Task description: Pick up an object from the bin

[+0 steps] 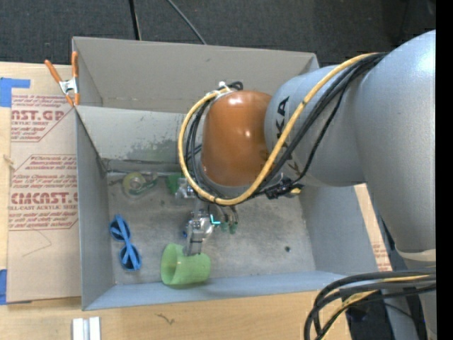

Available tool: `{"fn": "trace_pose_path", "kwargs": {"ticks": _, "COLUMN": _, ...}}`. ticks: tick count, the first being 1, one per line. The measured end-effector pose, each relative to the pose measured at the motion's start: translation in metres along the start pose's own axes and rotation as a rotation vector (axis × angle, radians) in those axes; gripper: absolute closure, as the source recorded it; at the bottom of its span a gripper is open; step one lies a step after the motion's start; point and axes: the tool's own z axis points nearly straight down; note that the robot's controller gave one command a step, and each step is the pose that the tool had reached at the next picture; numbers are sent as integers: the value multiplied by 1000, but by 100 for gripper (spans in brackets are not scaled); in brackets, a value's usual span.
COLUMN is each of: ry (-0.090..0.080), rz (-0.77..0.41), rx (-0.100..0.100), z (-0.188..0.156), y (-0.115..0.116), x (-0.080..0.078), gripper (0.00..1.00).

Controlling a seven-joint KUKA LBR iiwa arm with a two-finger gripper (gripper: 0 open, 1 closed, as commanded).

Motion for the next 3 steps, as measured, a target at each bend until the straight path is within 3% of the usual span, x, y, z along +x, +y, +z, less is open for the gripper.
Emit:
{"fn": "trace_pose_path", "kwargs": {"ticks": 1, "ry": -4, "rz": -297, "rx": 3, "z": 76, "y": -55, "x": -25, "gripper": 0}}
{"fn": "trace_pose_path", "kwargs": {"ticks": 2, "ry": -10, "rz": -285, "rx": -1, "z": 42, "y": -46, "x": -19, "gripper": 0}}
{"fn": "trace_pose_path", "kwargs": {"ticks": 3, "ry": -9, "rz": -321, "rx": 1, "z": 44, "y": -53, "x": -28, "gripper": 0}}
